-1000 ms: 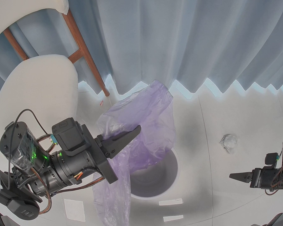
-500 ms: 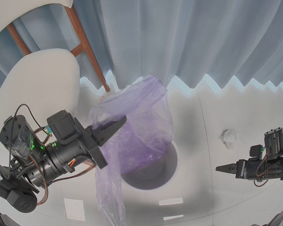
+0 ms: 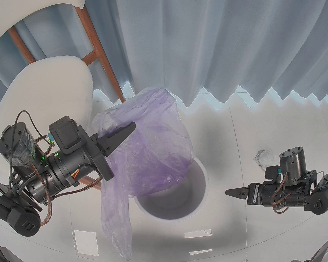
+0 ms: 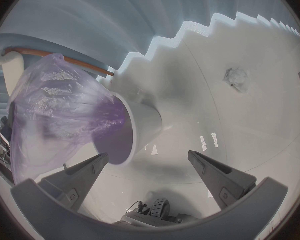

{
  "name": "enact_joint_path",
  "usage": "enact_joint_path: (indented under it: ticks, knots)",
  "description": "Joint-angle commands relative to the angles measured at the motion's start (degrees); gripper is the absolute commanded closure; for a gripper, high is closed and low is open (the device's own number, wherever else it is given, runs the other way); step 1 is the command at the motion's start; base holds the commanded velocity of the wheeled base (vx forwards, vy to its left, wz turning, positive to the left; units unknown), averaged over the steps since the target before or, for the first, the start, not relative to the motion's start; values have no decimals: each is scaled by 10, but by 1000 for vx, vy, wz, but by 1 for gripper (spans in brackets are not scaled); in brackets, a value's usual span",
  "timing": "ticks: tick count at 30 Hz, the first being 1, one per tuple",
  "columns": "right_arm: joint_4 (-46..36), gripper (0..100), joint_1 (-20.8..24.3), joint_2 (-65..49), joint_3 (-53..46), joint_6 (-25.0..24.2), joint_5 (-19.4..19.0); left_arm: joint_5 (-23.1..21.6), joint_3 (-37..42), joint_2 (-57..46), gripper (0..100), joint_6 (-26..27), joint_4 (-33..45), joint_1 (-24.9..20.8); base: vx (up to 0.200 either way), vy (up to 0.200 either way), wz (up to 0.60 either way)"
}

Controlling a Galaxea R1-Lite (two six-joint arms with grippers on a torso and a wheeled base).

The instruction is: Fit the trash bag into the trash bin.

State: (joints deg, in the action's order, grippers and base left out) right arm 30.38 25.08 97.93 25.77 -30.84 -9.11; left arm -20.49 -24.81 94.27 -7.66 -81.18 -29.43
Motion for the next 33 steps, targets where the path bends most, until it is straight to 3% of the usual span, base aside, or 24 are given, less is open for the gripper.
enact_joint_path:
  ticks: [1,6,10,17,23,26,30,33]
  knots:
    - [-7,0,16,25,46,-25,1,-27,0,5,100,-2,0,26,0,0,0]
    - [-10,0,24,50,78,-34,19,-64,-3,13,100,-3,-3,54,0,0,0]
    - [-6,0,40,67,96,-35,38,-82,-2,12,100,-37,-20,57,0,0,0]
    - [-8,0,59,85,112,-35,41,-84,-2,14,100,-69,-69,56,0,0,0]
    - [-7,0,63,128,157,-39,87,-84,-2,21,100,-79,-72,54,0,0,0]
    - [-7,0,67,133,181,-67,88,-83,-3,18,100,-79,-72,52,0,0,0]
    - [-28,0,65,140,249,-169,90,-83,0,21,100,-78,-72,51,0,0,0]
    - [-48,0,59,133,273,-207,89,-83,0,26,100,-78,-72,51,0,0,0]
